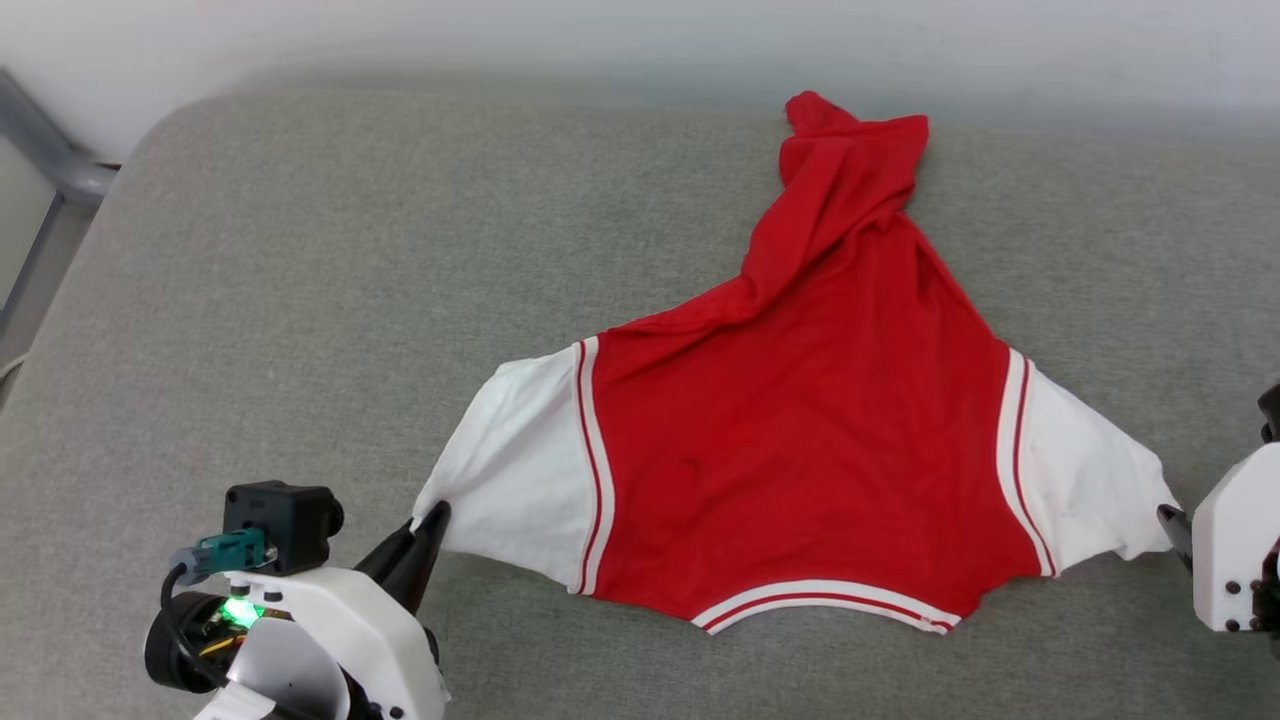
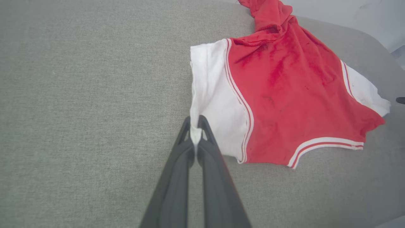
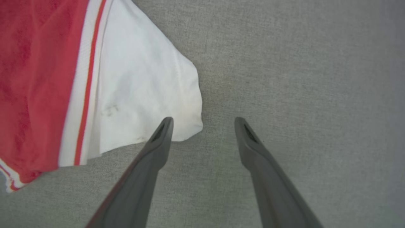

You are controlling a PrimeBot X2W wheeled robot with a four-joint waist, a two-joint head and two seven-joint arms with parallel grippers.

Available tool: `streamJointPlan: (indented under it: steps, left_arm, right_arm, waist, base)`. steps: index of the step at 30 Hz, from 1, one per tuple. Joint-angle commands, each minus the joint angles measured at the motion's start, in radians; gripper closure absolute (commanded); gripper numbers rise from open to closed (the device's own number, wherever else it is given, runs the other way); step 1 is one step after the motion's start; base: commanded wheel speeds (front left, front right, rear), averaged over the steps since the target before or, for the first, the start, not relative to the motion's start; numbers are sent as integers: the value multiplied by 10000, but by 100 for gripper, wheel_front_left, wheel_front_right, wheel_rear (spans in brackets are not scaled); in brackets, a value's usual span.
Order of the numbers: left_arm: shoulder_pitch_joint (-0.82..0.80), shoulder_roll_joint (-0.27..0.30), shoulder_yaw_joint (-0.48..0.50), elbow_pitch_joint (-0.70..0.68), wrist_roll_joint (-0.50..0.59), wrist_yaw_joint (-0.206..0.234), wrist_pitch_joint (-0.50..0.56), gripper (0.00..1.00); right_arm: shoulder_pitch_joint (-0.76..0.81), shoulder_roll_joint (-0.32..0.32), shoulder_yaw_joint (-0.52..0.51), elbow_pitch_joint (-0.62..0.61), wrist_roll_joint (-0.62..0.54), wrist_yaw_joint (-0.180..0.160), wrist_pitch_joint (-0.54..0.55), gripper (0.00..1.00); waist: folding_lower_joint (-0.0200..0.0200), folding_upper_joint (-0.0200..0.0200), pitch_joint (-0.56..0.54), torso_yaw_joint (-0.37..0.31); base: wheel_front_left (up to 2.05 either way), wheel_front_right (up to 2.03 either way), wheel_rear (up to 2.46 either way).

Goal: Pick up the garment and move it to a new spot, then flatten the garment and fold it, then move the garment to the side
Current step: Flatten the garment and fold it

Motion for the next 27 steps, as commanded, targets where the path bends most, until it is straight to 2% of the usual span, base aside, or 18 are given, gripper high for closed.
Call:
streamJointPlan:
  steps: [1, 7, 16, 17, 18, 19, 27]
  left_arm:
    - [51, 14, -36, -87, -62, -22, 51, 100]
    - [-108, -15, -237, -351, -148, -72, 288, 100]
    - [-367, -117, -478, -242, -186, -140, 275, 100]
    - [-384, -120, -490, -217, -192, -148, 262, 100]
    - [-401, -120, -504, -183, -196, -146, 259, 100]
    - [-419, -128, -523, -141, -199, -150, 258, 100]
    - [-244, -137, -414, 22, -407, -175, 60, 100]
  right_arm:
    - [-156, -90, 10, 68, 32, -11, 134, 0]
    - [-311, -171, 108, 594, 121, -11, 714, 0]
    - [29, 65, 306, 1683, 301, -8, 728, 0]
    - [77, 88, 335, 1799, 337, -8, 723, 46]
    - [128, 87, 349, 1916, 364, -8, 702, 78]
    - [186, 63, 377, 2017, 399, -8, 674, 100]
    - [-63, -346, 305, 1911, 668, -12, -209, 100]
  waist:
    - [0, -1, 113, 112]
    - [0, -1, 415, 376]
    - [0, -1, 676, 618]
    - [0, -1, 677, 630]
    - [0, -1, 666, 642]
    - [0, -1, 630, 659]
    - [0, -1, -15, 501]
  base:
    - [0, 0, 0]
    - [0, 0, 0]
    - [0, 0, 0]
    - [0, 0, 0]
    - [0, 0, 0]
    - [0, 0, 0]
    - [0, 0, 0]
